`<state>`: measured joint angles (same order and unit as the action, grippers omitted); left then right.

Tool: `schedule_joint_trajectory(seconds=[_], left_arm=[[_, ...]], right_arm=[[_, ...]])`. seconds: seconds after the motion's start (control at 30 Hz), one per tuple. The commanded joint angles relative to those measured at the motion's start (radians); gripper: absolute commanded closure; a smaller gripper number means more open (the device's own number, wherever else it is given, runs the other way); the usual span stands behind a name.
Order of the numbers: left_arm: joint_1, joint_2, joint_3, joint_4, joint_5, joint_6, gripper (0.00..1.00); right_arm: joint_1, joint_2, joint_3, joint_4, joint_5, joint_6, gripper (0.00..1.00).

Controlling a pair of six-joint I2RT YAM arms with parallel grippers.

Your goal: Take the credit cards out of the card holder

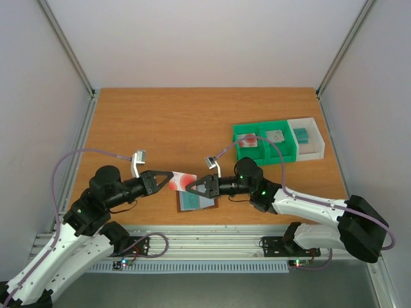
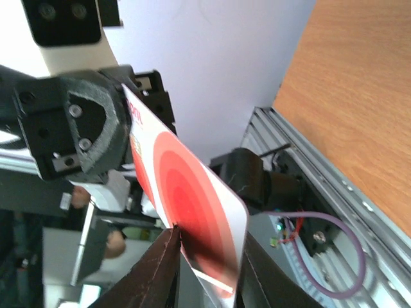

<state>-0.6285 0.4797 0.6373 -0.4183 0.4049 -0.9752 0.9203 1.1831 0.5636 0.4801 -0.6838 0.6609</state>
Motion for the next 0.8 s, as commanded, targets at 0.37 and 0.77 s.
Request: schedule_joint_trajectory(seconds=[0.37,0.77], left_arm=[[-0.001,-0.032,-0.062,0.103,-0.116,-0.046,1.0],[0.0,-0.05,-0.069,0.079,-0.146,-0.047,1.0]], right_arm=[[-0.028,0.082,-0.123,0.488,0.084,0.216,0.75],[-0.028,-0.029,-0.107,0.29,0.11,0.135,0.99]])
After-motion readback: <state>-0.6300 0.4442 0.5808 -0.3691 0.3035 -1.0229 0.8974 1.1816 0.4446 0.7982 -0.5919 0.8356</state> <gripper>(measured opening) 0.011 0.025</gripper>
